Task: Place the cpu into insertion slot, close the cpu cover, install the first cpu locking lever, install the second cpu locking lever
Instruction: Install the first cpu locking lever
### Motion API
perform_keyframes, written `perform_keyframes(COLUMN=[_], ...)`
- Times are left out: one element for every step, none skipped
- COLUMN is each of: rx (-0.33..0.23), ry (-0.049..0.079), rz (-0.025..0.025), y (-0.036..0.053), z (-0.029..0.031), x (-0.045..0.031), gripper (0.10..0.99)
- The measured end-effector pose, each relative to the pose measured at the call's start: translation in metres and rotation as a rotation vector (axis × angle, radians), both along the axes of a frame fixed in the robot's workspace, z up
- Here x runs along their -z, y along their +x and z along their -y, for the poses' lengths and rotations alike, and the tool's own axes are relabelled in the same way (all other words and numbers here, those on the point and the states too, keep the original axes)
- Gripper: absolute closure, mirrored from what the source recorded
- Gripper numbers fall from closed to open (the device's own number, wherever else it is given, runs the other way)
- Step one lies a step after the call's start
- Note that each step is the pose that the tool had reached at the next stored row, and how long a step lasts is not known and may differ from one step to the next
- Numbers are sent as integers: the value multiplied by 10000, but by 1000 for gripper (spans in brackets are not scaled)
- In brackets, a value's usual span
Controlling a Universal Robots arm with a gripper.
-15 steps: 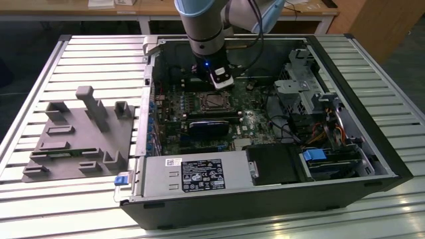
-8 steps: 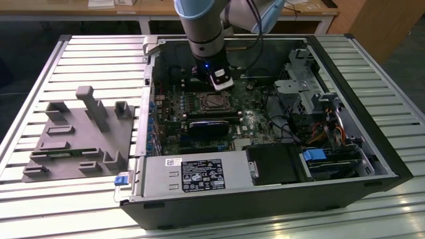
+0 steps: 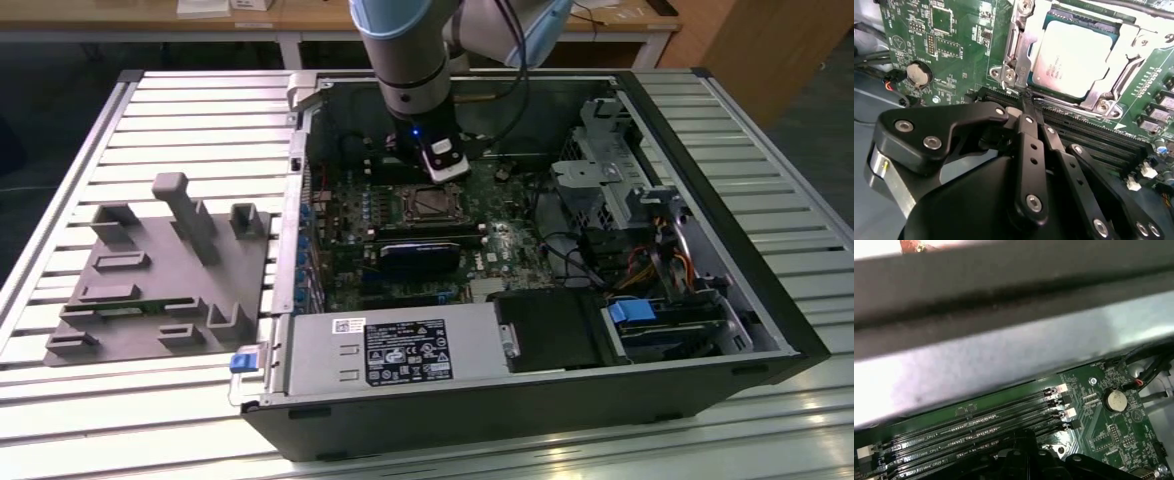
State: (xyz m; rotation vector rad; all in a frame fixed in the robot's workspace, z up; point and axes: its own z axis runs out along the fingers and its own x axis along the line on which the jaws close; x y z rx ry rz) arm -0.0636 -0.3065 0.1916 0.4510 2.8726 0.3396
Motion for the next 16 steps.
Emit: perform_keyframes(rx=[1, 0, 0, 1, 1, 1, 0, 1, 0, 0, 0, 0, -1, -1, -1, 0], ry=[-6, -5, -6, -6, -5, -6, -7, -5, -6, -7, -6, -7, -13, -16, -23, -66], rz=[-4, -4, -5, -5, -5, -6, -6, -5, -6, -6, -5, -4, -3, -5, -5, -6], y=[-1, -1, -1, -1, -1, -2, -1, -1, -1, -1, -1, 0, 0, 0, 0, -1], z=[1, 1, 1, 1, 1, 1, 1, 1, 1, 1, 1, 1, 1, 1, 1, -2], x=[-19, -38, -56, -78, -101, -126, -152, -178, -203, -223, -227, -226, -226, -227, -227, -227], gripper=[980, 980, 980, 980, 980, 980, 980, 980, 980, 980, 980, 980, 980, 980, 980, 980])
